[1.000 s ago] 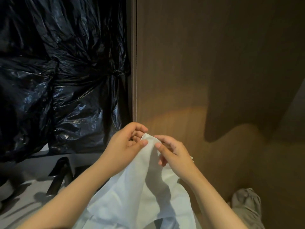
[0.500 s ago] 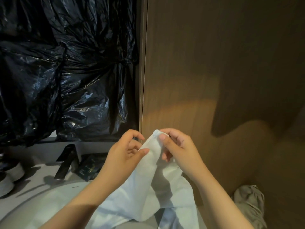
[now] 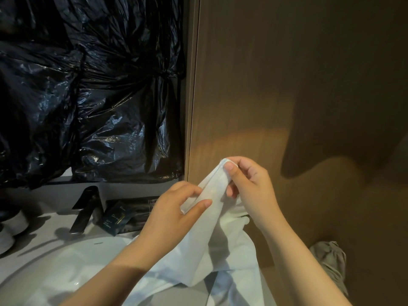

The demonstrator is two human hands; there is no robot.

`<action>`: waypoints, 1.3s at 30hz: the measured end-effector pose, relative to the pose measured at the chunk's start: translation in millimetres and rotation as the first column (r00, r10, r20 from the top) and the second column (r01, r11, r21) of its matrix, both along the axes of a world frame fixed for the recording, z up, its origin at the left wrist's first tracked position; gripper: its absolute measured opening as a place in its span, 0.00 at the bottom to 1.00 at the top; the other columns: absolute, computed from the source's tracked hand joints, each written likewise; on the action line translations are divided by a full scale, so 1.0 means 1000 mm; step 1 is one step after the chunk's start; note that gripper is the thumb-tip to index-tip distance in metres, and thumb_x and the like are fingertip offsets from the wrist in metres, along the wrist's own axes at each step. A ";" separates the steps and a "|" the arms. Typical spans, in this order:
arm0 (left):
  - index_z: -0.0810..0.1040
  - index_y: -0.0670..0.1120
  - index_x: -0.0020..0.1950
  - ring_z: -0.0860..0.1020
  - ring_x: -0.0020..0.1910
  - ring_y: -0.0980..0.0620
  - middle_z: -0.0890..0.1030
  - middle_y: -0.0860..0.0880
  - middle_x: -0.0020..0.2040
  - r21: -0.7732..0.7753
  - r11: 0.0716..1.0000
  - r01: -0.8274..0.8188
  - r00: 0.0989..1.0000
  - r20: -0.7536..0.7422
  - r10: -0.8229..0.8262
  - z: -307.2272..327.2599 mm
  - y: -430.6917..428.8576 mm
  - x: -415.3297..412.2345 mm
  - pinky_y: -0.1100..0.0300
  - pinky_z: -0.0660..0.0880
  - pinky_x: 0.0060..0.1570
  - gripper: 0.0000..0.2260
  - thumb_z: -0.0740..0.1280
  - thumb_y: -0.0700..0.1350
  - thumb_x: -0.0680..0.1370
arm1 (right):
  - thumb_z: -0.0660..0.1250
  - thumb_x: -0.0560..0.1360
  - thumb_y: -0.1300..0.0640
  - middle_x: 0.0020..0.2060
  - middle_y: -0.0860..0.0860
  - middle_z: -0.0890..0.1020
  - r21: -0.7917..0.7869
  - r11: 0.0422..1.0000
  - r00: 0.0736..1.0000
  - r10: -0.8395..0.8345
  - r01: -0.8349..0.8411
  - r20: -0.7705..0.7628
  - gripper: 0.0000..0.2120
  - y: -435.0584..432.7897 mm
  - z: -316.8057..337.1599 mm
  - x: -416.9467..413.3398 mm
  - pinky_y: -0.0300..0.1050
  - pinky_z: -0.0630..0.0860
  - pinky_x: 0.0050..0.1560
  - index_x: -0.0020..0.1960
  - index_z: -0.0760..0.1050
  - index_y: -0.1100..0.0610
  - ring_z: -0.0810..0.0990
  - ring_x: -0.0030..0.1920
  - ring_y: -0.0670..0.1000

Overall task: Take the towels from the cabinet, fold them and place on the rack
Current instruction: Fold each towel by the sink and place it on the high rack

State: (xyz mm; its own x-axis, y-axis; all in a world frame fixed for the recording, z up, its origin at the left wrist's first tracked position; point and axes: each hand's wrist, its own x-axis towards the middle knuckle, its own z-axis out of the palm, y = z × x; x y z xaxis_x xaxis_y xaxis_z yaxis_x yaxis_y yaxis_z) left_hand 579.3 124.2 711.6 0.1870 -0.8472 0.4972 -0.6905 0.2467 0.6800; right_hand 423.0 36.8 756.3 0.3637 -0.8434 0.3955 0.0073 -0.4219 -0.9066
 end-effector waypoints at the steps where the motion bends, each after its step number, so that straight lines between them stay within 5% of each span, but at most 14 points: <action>1: 0.79 0.55 0.43 0.75 0.47 0.61 0.76 0.59 0.43 0.009 1.000 0.003 1.000 0.003 -0.003 -0.002 -0.001 0.001 0.71 0.70 0.41 0.07 0.66 0.57 0.75 | 0.63 0.80 0.55 0.30 0.51 0.79 0.004 1.000 0.999 -0.022 0.021 0.030 0.08 -0.001 0.002 -0.001 0.36 0.75 0.32 0.52 0.80 0.56 0.75 0.28 0.46; 9: 0.78 0.55 0.41 0.76 0.44 0.63 0.76 0.59 0.39 0.079 0.995 -0.054 0.996 0.080 0.048 -0.009 -0.007 0.016 0.74 0.69 0.40 0.05 0.68 0.52 0.77 | 0.63 0.81 0.53 0.31 0.49 0.80 -0.049 0.979 0.975 -0.193 0.200 0.114 0.09 -0.020 0.027 -0.011 0.35 0.78 0.38 0.53 0.79 0.56 0.78 0.32 0.46; 14: 0.81 0.45 0.41 0.76 0.39 0.55 0.77 0.51 0.38 0.159 0.980 -0.118 0.982 0.165 0.092 -0.016 -0.008 0.029 0.58 0.73 0.39 0.14 0.65 0.53 0.78 | 0.62 0.82 0.52 0.32 0.49 0.80 -0.122 0.949 0.947 -0.267 0.291 0.179 0.10 -0.032 0.054 -0.022 0.34 0.78 0.39 0.52 0.79 0.56 0.79 0.34 0.46; 19: 0.76 0.48 0.33 0.74 0.34 0.56 0.74 0.51 0.34 0.207 0.966 -0.158 0.971 0.209 0.114 -0.014 -0.011 0.052 0.61 0.69 0.34 0.16 0.65 0.53 0.78 | 0.61 0.82 0.52 0.35 0.49 0.80 -0.176 0.907 0.912 -0.340 0.382 0.229 0.10 -0.045 0.075 -0.033 0.33 0.78 0.41 0.53 0.79 0.56 0.81 0.35 0.45; 22: 0.74 0.55 0.29 0.74 0.34 0.56 0.75 0.53 0.34 0.230 0.955 -0.189 0.970 0.195 0.145 -0.004 -0.017 0.069 0.58 0.71 0.37 0.17 0.66 0.53 0.78 | 0.62 0.82 0.53 0.36 0.47 0.81 -0.196 0.892 0.904 -0.361 0.406 0.232 0.09 -0.054 0.085 -0.035 0.37 0.80 0.43 0.51 0.79 0.54 0.81 0.37 0.46; 26: 0.79 0.51 0.36 0.76 0.36 0.56 0.78 0.52 0.36 0.242 0.936 -0.254 0.962 0.163 0.219 0.018 -0.033 0.091 0.62 0.70 0.36 0.13 0.65 0.54 0.79 | 0.62 0.82 0.52 0.39 0.46 0.81 -0.237 0.854 0.879 -0.408 0.463 0.247 0.10 -0.066 0.095 -0.036 0.43 0.83 0.47 0.51 0.80 0.55 0.82 0.42 0.48; 30: 0.81 0.47 0.37 0.76 0.34 0.54 0.78 0.50 0.32 0.150 0.939 -0.309 0.946 0.151 0.287 0.051 -0.046 0.104 0.62 0.67 0.33 0.15 0.64 0.53 0.79 | 0.62 0.82 0.51 0.36 0.39 0.81 -0.260 0.826 0.858 -0.432 0.500 0.277 0.09 -0.076 0.106 -0.045 0.38 0.82 0.44 0.51 0.79 0.52 0.83 0.42 0.47; 39: 0.64 0.45 0.26 0.64 0.25 0.50 0.64 0.49 0.23 -0.163 0.910 -0.382 0.903 0.142 0.405 0.122 -0.065 0.112 0.55 0.58 0.28 0.23 0.65 0.46 0.80 | 0.62 0.81 0.51 0.46 0.49 0.82 -0.193 0.802 0.808 -0.492 0.566 0.325 0.11 -0.095 0.121 -0.057 0.35 0.81 0.45 0.55 0.79 0.56 0.84 0.44 0.45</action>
State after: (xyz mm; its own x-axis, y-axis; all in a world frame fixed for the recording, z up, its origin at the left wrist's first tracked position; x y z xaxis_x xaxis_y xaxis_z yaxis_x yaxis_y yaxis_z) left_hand 691.2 59.1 833.4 0.3958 -0.6486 0.6501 -0.8506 0.0080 0.5258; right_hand 365.9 -58.2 877.7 -0.2487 -0.7206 0.6472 -0.0827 -0.6499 -0.7555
